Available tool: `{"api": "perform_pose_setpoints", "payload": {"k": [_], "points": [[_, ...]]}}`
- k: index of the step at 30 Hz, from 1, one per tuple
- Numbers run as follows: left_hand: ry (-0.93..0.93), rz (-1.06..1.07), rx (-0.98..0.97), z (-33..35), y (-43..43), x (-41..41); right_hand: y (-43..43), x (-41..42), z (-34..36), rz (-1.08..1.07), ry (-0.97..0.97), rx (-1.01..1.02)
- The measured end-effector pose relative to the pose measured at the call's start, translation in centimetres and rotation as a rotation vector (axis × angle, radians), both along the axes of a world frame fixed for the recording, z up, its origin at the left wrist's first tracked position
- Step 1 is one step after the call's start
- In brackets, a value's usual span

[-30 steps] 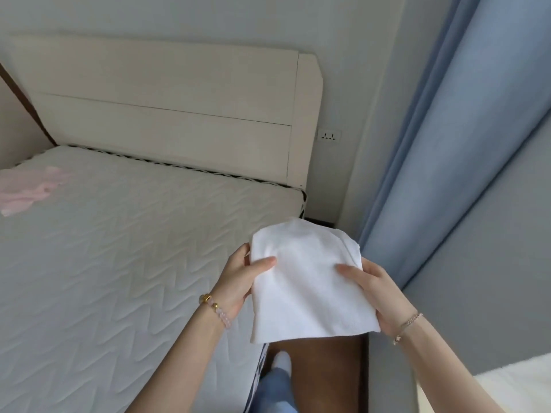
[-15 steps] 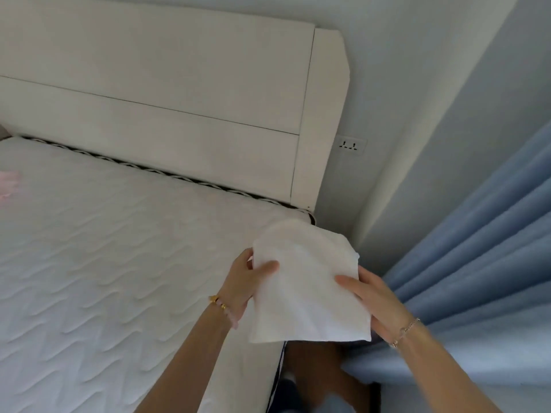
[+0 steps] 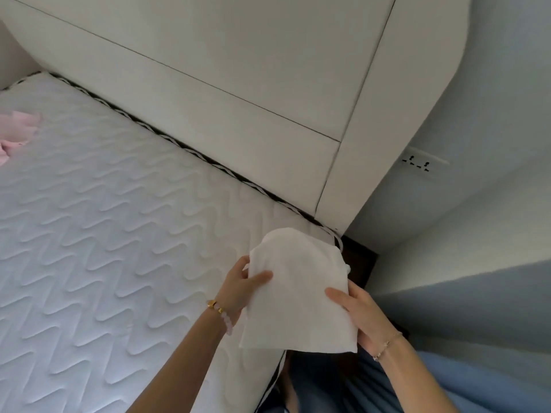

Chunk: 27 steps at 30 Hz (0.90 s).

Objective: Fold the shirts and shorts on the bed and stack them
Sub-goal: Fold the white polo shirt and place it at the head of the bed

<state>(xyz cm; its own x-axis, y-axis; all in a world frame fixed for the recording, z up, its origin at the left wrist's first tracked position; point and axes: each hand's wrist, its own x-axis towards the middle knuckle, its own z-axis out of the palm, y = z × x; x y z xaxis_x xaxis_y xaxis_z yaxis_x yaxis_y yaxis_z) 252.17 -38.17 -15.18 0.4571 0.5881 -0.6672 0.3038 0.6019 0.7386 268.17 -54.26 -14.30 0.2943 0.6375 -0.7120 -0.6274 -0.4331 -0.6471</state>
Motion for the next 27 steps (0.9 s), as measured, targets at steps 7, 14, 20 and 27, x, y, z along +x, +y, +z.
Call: {"api": "perform_pose_setpoints", "payload": {"k": [7,14,20,27], "points": [[0.051,0.032,-0.027,-4.8,4.5,5.0,4.8,4.2,-5.1,0.016,-0.048,-0.021],[0.165,-0.154,-0.012,-13.7,9.0,7.3,6.9,2.6,-13.9,-0.13,-0.024,-0.128],[0.398,-0.293,-0.038,-20.5,8.8,4.0,6.9,-1.5,-21.9,-0.093,0.138,-0.403],[0.395,-0.436,0.054,-21.9,11.2,3.2,7.3,-1.8,-22.7,-0.12,0.178,-0.38]]}}
